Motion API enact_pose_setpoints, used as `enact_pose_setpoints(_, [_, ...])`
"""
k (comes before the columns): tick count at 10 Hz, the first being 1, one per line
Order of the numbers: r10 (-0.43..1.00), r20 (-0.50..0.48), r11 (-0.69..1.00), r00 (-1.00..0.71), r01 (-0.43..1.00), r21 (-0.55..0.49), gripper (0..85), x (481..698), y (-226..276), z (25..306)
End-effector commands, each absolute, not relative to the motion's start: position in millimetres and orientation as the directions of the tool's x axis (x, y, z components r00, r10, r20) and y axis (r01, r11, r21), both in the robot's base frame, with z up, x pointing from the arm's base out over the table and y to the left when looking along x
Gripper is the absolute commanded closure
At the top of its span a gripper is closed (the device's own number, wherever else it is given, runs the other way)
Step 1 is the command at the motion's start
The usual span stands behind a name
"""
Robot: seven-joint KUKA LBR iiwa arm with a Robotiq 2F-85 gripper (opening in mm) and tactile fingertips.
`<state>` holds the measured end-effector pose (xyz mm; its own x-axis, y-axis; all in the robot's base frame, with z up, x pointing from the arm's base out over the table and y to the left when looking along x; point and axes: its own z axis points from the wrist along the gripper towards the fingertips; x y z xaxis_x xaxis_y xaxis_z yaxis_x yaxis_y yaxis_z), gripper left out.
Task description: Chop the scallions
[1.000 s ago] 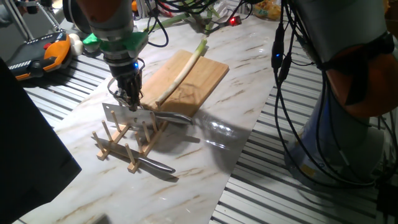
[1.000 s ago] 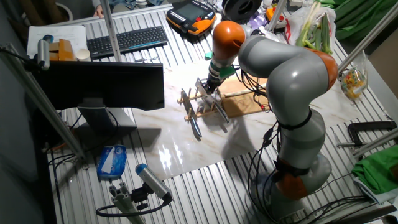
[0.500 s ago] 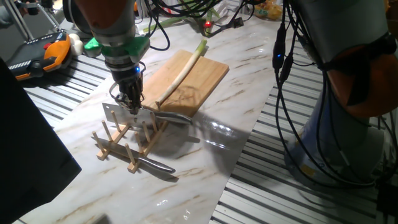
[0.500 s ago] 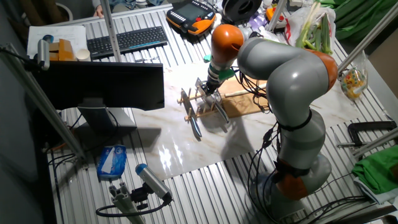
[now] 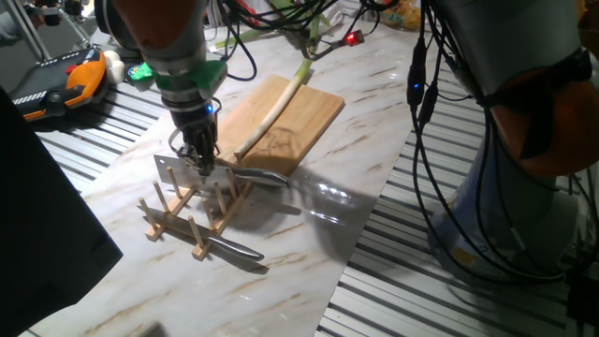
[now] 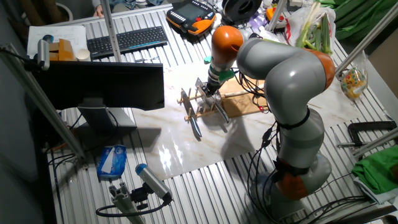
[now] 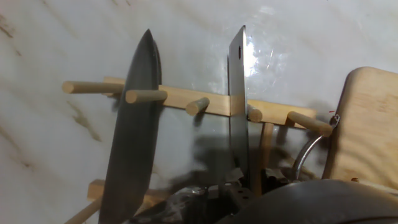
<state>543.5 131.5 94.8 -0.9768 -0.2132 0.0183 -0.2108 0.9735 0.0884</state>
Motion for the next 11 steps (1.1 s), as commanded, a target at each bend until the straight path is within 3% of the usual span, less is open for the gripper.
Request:
enact_pose_setpoints(1, [-0.21, 0.018, 0.974, -0.978, -0.208, 0.09, 59.3, 541.5, 133.3, 94.6])
enact_pose_setpoints(11, [-0.211, 0.021, 0.973, -0.977, -0.208, 0.097, 63.7, 543.2, 132.0, 96.6])
